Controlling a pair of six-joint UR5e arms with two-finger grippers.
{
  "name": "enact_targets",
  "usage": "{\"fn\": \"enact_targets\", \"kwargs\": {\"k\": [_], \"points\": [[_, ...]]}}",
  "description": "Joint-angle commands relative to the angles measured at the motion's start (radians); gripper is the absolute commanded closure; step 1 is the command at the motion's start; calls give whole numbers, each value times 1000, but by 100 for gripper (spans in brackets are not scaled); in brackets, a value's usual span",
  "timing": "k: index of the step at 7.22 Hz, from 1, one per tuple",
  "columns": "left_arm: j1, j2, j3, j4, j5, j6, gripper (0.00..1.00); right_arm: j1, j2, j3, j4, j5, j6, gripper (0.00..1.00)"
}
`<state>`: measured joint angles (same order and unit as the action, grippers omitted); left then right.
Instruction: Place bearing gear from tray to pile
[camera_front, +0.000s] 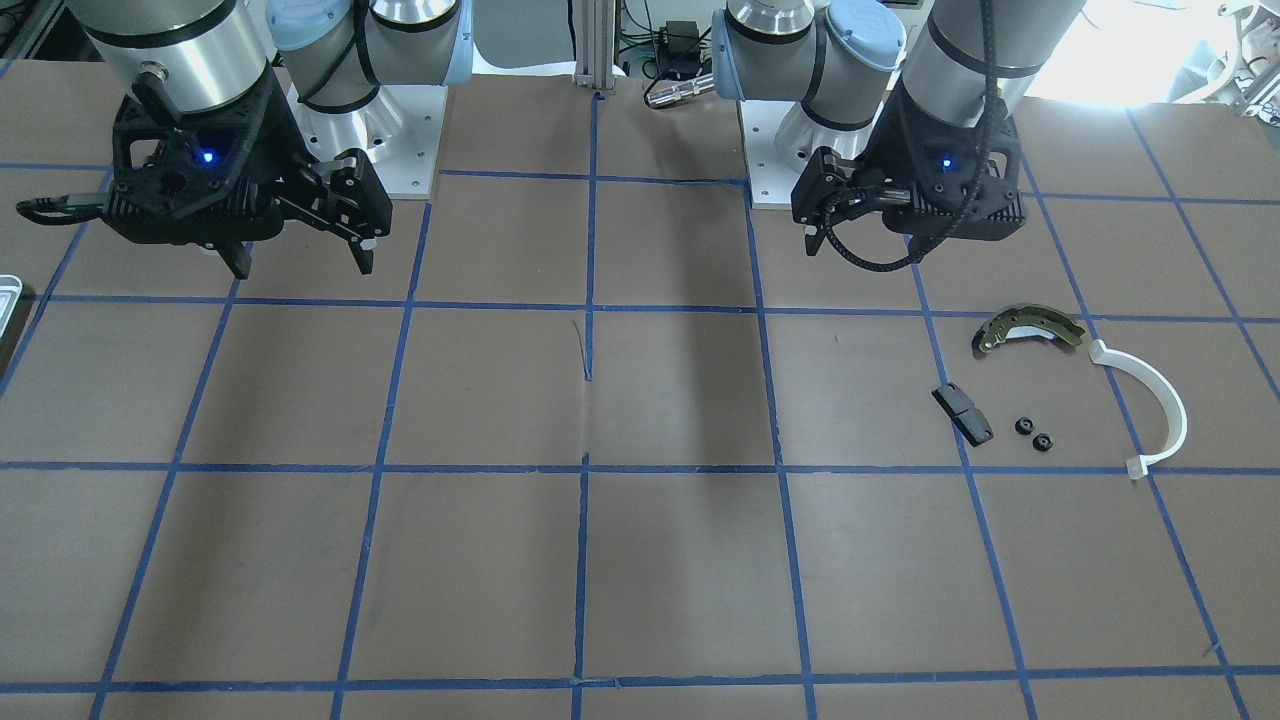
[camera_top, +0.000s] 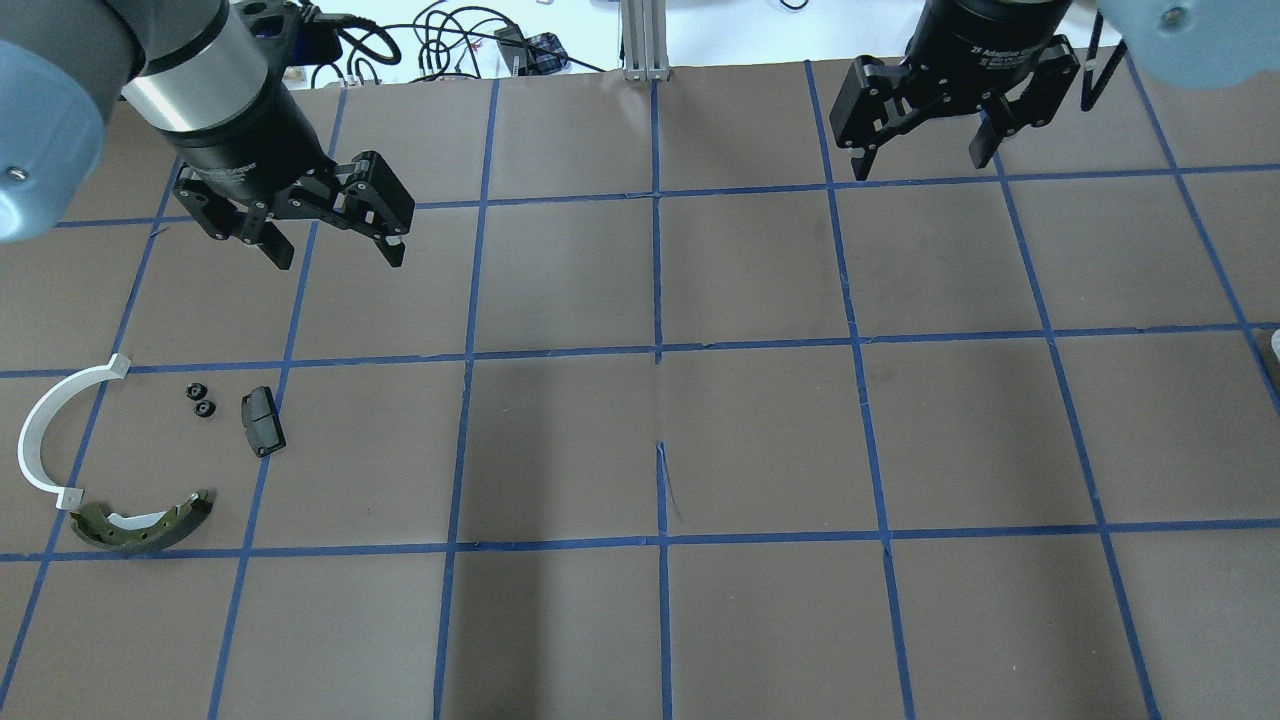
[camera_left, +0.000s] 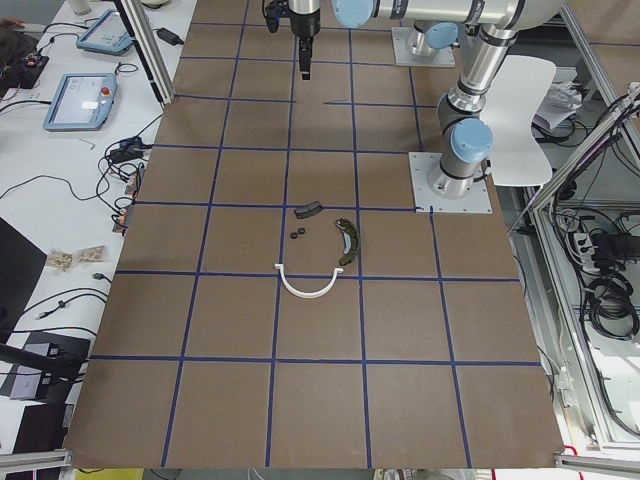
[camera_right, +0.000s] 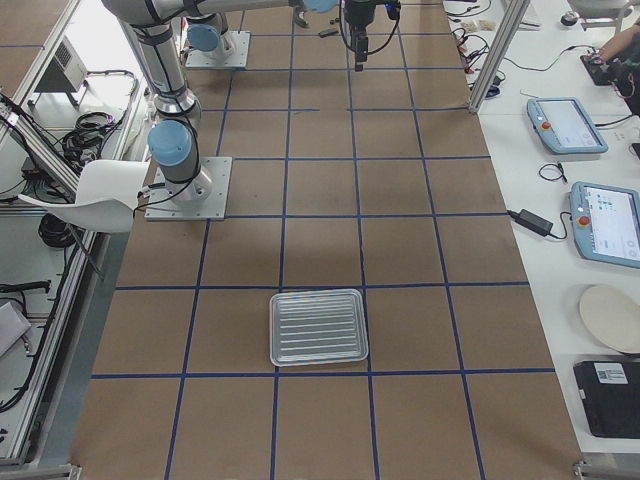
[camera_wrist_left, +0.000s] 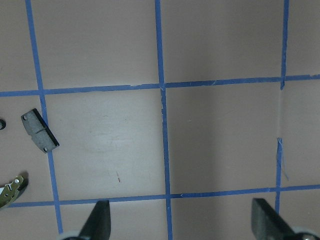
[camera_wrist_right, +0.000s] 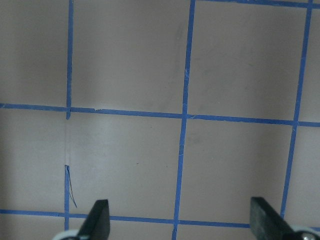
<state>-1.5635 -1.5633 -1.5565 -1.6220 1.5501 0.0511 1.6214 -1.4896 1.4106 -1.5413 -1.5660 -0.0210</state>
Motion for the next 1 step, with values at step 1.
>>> {"fn": "enact_targets", "kwargs": {"k": [1], "points": [[0, 2, -1, 1, 1, 1, 0, 0, -1, 1, -13, -2, 6, 0]]}}
